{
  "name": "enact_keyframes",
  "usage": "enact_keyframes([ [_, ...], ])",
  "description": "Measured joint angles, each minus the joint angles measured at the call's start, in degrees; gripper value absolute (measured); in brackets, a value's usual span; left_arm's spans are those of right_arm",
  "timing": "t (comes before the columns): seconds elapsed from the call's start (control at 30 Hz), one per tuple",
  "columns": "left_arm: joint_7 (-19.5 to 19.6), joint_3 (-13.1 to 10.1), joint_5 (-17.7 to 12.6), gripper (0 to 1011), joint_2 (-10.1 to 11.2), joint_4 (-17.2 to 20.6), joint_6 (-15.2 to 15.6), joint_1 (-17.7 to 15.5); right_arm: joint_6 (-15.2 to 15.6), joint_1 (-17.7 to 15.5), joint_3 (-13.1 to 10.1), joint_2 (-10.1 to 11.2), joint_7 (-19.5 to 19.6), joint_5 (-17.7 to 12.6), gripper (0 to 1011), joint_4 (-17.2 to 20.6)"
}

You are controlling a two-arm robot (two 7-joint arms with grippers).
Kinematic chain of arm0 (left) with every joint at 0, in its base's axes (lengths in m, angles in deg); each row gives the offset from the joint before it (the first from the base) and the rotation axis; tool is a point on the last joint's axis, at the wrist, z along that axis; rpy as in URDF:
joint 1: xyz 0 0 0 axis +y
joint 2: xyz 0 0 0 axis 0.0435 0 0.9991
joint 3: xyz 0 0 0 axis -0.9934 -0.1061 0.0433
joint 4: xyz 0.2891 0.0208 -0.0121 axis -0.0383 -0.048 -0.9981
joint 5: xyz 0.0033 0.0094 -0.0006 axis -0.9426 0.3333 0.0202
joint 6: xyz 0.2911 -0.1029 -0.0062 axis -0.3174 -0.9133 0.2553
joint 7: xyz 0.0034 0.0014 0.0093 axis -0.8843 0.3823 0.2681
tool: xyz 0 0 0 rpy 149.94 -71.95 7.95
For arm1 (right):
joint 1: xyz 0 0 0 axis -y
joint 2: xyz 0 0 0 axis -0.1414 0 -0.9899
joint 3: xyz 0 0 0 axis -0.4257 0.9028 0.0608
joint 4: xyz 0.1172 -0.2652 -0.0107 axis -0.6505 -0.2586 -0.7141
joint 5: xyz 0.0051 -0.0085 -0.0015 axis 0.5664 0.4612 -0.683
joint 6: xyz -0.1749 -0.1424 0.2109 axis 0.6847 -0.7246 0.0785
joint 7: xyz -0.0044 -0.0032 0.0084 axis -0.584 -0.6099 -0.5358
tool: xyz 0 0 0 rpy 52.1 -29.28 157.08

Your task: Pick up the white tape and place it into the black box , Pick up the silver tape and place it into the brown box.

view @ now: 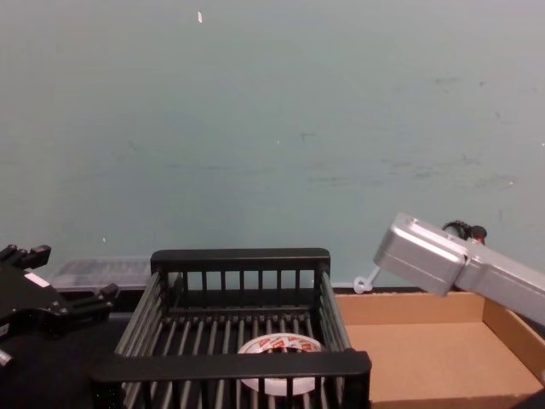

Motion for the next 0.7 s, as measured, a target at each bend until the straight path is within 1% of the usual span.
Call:
enact_keyframes([
  [0.6,0.00,0.00,0.00,1001,0.00,0.00,0.00,0.00,0.00,0.00,0.01,0.06,0.07,-0.02,1003,0.01],
  [0.7,0.00,0.00,0.00,1001,0.00,0.00,0.00,0.00,0.00,0.00,0.01,0.08,0.08,-0.01,960,0.03],
])
